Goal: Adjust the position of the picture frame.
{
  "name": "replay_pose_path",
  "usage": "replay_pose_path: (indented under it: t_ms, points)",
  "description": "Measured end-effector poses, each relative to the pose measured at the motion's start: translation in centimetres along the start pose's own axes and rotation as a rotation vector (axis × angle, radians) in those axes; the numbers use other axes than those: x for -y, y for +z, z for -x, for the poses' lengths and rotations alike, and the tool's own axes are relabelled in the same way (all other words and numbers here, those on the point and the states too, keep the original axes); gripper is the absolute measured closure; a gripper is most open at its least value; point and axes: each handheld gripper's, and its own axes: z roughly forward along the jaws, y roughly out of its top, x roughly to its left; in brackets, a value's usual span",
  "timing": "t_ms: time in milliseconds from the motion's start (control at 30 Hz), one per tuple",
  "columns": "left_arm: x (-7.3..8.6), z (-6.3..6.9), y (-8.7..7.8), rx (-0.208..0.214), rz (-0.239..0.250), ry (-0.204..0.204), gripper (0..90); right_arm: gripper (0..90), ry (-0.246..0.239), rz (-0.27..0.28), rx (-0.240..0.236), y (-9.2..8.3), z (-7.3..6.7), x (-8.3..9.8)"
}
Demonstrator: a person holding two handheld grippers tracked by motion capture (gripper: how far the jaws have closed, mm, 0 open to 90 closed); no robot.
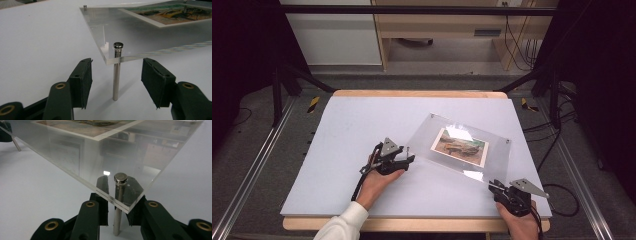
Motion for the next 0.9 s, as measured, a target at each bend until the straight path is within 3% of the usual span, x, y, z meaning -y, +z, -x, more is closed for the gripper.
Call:
replay_pose_path:
  t_ms: [500,900]
  points:
    - [0.17,-0.03,0.38,-0.007,-0.006,-0.004,44.0,78.4,0.022,0.000,-0.011,-0.09,0.17,0.02]
    - [0.24,-0.23,0.81,0.008,0.008,-0.026,54.5,82.6,0.024,-0.001,-0.022,-0.03,0.30,0.00]
